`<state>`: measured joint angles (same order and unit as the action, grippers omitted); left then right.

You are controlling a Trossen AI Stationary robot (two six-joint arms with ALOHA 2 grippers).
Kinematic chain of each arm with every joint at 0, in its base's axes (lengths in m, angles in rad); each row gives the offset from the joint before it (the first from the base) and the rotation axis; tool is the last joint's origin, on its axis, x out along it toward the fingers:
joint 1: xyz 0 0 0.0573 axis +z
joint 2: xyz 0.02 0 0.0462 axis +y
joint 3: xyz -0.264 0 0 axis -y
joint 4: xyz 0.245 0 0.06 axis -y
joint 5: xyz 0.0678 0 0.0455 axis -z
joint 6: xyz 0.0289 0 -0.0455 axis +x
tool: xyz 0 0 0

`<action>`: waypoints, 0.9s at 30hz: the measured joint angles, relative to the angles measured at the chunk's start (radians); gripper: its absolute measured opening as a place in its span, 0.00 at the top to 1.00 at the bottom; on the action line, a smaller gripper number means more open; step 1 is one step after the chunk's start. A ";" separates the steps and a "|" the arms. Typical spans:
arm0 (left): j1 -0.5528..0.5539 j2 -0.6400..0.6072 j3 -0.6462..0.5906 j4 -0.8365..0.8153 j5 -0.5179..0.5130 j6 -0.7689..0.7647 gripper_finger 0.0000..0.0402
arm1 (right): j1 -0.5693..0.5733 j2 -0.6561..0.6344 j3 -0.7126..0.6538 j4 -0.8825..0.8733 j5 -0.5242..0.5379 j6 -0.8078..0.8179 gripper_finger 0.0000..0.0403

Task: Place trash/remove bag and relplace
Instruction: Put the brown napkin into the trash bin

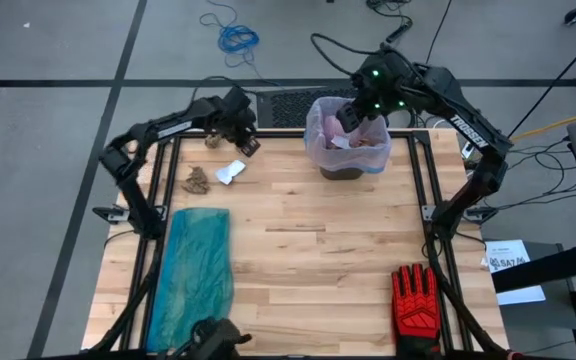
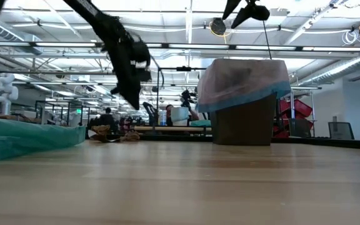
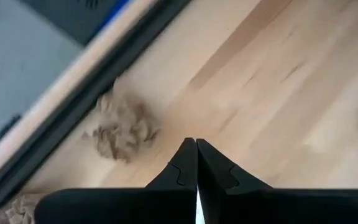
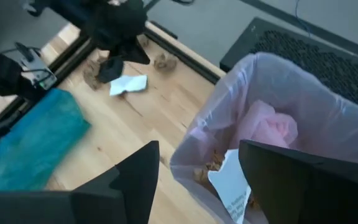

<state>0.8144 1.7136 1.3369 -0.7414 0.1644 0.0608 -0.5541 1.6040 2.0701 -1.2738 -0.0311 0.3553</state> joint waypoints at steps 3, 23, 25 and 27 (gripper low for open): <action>-0.013 -0.078 0.002 0.020 0.007 -0.026 1.00 | 0.000 -0.014 0.000 0.016 0.000 0.000 0.48; 0.012 0.188 -0.001 0.058 -0.193 0.078 0.68 | 0.014 -0.027 0.000 0.046 -0.049 0.037 0.48; 0.011 0.212 -0.001 0.061 -0.198 0.078 0.64 | 0.014 -0.027 0.000 0.045 -0.052 0.055 0.48; 0.011 0.233 -0.001 0.072 -0.218 0.078 0.61 | 0.014 -0.027 0.000 0.045 -0.053 0.062 0.48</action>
<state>0.8249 1.9462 1.3360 -0.6699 -0.0536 0.1387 -0.5404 1.5772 2.0701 -1.2285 -0.0836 0.4178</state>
